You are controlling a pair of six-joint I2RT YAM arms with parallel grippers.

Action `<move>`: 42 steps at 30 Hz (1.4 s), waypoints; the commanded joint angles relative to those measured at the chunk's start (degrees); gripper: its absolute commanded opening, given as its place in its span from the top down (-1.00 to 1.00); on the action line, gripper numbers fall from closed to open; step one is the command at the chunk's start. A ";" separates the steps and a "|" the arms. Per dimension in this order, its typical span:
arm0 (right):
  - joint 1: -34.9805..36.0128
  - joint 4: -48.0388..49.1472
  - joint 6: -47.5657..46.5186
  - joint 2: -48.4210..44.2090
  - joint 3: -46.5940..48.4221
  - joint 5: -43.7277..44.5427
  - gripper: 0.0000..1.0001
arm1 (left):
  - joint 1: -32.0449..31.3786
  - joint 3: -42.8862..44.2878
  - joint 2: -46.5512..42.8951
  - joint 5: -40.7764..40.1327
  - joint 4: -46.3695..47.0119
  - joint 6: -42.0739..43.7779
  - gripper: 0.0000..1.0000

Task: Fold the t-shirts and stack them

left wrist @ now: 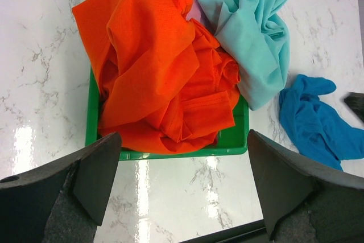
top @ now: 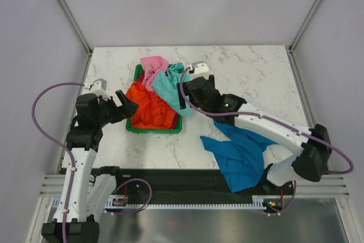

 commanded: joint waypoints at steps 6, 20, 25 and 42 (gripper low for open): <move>-4.22 2.00 6.18 21.30 12.17 -8.83 -0.96 | -0.40 -0.25 -1.66 3.39 2.07 2.00 -0.99; -7.93 12.63 11.01 42.22 24.11 -30.90 0.36 | -0.40 -0.69 -2.62 5.77 3.04 2.00 -0.99; -7.57 15.18 19.10 46.71 29.83 -31.01 0.75 | -0.40 -0.78 -2.89 5.86 3.22 1.91 -0.99; -1.42 26.44 32.76 63.87 48.74 -27.57 -0.21 | 1.71 -1.13 -3.33 2.96 3.13 1.91 -0.99</move>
